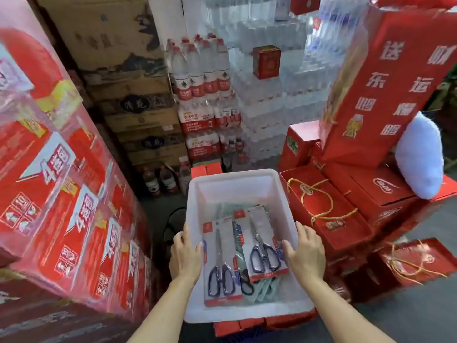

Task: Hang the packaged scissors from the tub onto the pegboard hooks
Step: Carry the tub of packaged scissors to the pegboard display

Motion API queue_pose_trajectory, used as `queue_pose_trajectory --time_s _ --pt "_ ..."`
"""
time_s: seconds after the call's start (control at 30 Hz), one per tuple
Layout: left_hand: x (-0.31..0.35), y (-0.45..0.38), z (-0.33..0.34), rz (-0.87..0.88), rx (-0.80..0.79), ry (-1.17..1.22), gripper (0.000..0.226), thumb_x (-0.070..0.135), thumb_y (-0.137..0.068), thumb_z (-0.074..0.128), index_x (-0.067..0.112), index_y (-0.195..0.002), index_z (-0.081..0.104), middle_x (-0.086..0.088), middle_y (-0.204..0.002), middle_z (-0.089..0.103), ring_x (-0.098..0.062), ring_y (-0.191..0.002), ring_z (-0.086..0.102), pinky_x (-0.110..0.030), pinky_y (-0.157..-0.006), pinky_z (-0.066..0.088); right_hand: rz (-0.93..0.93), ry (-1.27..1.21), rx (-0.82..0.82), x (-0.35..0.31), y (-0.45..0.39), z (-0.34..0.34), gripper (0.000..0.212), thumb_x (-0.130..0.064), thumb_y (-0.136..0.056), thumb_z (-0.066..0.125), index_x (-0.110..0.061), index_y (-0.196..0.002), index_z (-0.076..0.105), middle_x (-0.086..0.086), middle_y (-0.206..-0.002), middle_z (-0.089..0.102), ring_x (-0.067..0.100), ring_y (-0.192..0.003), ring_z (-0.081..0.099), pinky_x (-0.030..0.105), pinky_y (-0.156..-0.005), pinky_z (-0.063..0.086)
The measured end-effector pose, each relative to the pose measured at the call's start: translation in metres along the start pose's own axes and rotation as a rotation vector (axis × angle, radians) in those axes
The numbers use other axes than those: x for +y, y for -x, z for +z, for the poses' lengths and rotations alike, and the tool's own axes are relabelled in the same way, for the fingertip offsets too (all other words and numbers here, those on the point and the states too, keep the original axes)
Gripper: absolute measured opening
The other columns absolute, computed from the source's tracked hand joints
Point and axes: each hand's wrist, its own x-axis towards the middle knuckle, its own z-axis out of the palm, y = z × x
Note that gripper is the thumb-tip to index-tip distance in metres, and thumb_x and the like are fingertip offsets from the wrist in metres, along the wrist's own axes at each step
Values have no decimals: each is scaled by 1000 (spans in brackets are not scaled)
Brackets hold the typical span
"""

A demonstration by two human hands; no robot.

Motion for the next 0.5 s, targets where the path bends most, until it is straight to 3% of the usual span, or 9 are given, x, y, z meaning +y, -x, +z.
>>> queue_pose_trajectory --time_s 0.17,0.3,0.5 --pt "-5 -18 9 -91 -49 -13 67 34 -99 46 31 -154 9 -7 -136 40 -29 -100 58 -33 -70 45 175 -48 -111 6 -6 13 64 -32 -92 59 -24 -149 32 6 -125 53 32 -94 63 35 -64 47" --pt "-9 -24 12 -119 -48 42 65 34 -100 45 37 -154 9 -9 -129 48 -32 -97 58 -33 -70 38 183 -74 -116 11 -11 18 63 -31 -93 57 -29 -150 29 9 -115 62 33 -97 63 38 -71 48" --pt "-16 -3 3 -114 53 162 70 30 -94 58 35 -153 22 -11 -107 59 -31 -92 60 -39 -77 50 207 -219 -92 12 2 10 61 -29 -89 64 -32 -145 39 10 -114 67 32 -97 64 37 -74 50"
